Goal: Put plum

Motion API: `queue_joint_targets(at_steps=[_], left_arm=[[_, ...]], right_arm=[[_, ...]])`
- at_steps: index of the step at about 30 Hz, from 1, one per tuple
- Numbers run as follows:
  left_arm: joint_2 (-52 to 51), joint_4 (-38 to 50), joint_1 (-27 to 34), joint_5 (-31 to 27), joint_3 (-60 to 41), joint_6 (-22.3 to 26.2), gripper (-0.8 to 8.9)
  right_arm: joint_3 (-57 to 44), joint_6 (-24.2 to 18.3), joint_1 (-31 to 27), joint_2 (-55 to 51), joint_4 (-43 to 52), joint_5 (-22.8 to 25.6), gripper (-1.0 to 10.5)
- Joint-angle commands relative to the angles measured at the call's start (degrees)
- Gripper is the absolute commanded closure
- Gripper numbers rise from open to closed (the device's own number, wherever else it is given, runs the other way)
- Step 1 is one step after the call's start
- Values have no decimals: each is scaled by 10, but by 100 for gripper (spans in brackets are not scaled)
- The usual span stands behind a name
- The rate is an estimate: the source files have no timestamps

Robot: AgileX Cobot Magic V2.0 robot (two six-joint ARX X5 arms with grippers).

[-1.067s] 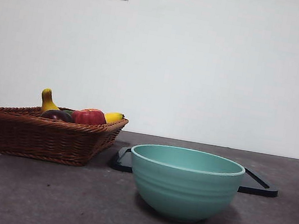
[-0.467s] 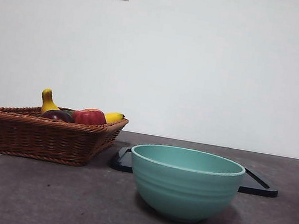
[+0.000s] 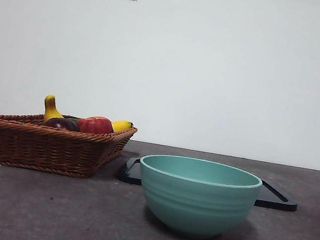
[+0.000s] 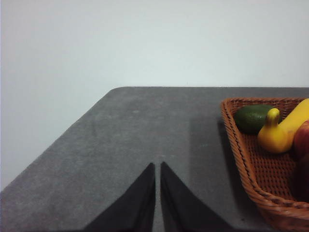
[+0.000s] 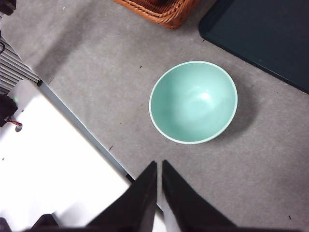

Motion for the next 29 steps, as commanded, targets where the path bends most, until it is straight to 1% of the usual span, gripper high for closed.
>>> queue_joint_targets(at_steps=[1, 9, 29], left_arm=[[-11, -10, 2, -3, -12, -2, 799], [-22, -105, 2, -4, -12, -2, 799], [-22, -105, 2, -4, -12, -2, 799]], right_arm=[[7, -5, 4, 3, 5, -1, 942], [7, -5, 4, 3, 5, -1, 942], [7, -5, 4, 3, 5, -1, 942]])
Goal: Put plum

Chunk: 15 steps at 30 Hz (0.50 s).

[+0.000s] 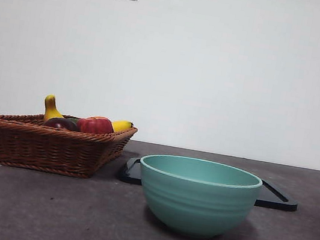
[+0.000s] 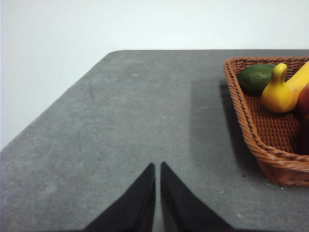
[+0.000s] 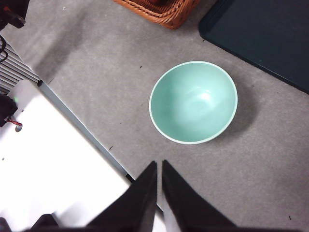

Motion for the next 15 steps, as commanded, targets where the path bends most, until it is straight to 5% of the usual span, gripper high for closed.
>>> queue_joint_targets(at_steps=[1, 9, 15], left_arm=[[-1, -3, 2, -2, -12, -1, 799], [-1, -3, 2, -2, -12, -1, 799], [-1, -3, 2, -2, -12, -1, 799]], right_arm=[[7, -5, 4, 4, 5, -1, 942], [7, -5, 4, 4, 5, -1, 942], [2, -97, -50, -25, 35, 18, 942]])
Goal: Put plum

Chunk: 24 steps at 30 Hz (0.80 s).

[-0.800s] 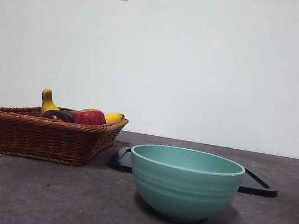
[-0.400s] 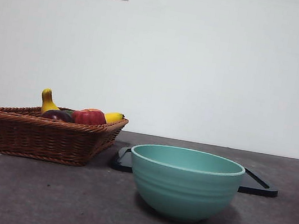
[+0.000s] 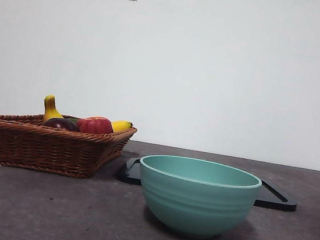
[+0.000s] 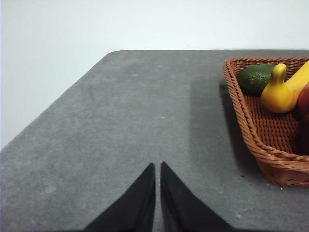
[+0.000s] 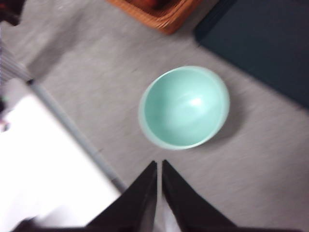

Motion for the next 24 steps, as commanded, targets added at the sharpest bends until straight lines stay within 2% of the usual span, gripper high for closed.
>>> queue_joint_targets(at_steps=[1, 8, 12, 15, 18, 24], left_arm=[[-1, -3, 2, -2, -12, -1, 799], [-1, -3, 2, -2, -12, -1, 799], [-1, -3, 2, -2, -12, -1, 799], [-1, -3, 2, -2, -12, -1, 799], [-1, -3, 2, -2, -12, -1, 799], [-1, -3, 2, -2, -12, -1, 799]], right_arm=[[-1, -56, -39, -24, 45, 4, 942], [-103, -68, -204, -129, 229, 19, 942], [-204, -68, -266, -197, 340, 35, 942], [-279, -67, -290, -247, 405, 37, 942], [-345, -65, -299, -294, 454, 64, 942], [-436, -54, -304, -371, 497, 105, 942]])
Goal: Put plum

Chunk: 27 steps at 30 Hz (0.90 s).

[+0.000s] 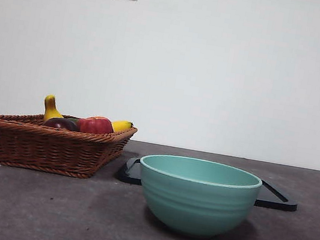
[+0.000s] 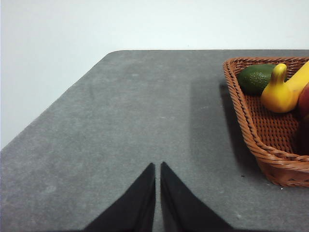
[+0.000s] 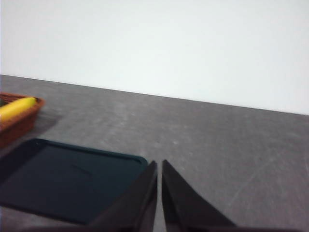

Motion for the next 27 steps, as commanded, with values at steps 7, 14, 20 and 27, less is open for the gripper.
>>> queue_joint_targets(at_steps=[7, 14, 20, 27], left_arm=[[-1, -3, 2, -2, -12, -1, 799], [-1, -3, 2, -2, -12, -1, 799], [-1, -3, 2, -2, -12, -1, 799], [-1, -3, 2, -2, -12, -1, 799]], right_arm=[[-76, 13, -2, -64, 10, 37, 942], [-122, 41, -2, -85, 9, 39, 942], [-124, 42, -2, -85, -34, 39, 942], [-124, 42, -2, -85, -31, 43, 942]])
